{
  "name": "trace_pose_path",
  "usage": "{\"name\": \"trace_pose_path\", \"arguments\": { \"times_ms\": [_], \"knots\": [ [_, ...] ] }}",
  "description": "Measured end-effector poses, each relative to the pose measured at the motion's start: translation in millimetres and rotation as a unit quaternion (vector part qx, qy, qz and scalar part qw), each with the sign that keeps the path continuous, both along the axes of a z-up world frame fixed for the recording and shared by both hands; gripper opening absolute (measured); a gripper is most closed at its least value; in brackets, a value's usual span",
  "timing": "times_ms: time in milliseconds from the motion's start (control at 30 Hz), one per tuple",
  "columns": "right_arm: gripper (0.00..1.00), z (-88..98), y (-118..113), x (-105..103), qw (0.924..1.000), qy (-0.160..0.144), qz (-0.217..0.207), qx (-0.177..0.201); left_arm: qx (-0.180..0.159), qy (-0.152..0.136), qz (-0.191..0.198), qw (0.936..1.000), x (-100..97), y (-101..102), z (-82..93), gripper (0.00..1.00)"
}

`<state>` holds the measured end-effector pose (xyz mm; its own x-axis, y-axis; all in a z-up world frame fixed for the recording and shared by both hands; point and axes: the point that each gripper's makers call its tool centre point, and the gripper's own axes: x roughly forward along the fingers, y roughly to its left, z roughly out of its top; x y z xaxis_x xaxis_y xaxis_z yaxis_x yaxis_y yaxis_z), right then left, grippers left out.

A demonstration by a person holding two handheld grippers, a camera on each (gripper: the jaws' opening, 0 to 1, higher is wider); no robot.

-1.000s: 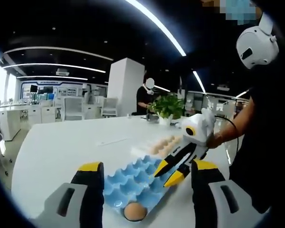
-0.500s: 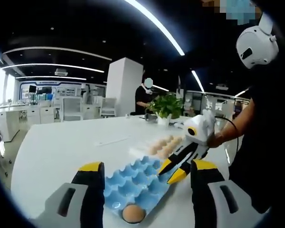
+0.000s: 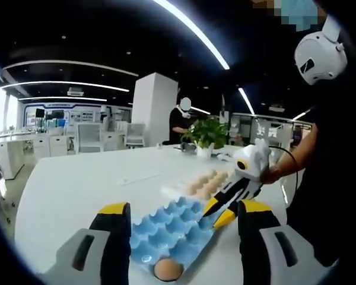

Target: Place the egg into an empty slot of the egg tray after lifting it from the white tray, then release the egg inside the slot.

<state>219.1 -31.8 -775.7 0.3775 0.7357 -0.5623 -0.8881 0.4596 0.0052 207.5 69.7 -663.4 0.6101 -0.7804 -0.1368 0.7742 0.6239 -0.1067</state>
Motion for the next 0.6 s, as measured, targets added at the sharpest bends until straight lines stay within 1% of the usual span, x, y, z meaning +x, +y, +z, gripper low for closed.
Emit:
{"name": "trace_pose_path", "arguments": {
  "times_ms": [367, 600],
  "knots": [
    [0.22, -1.9, -11, 2, 0.9999, -0.001, -0.012, -0.005, 0.001, 0.001, -0.003, 1.0000, 0.5, -2, -1.1, 0.74],
    [0.22, -1.3, -25, 3, 0.9997, -0.003, -0.024, -0.008, 0.001, 0.000, -0.005, 1.0000, -0.3, -3, -0.7, 0.74]
  ]
}}
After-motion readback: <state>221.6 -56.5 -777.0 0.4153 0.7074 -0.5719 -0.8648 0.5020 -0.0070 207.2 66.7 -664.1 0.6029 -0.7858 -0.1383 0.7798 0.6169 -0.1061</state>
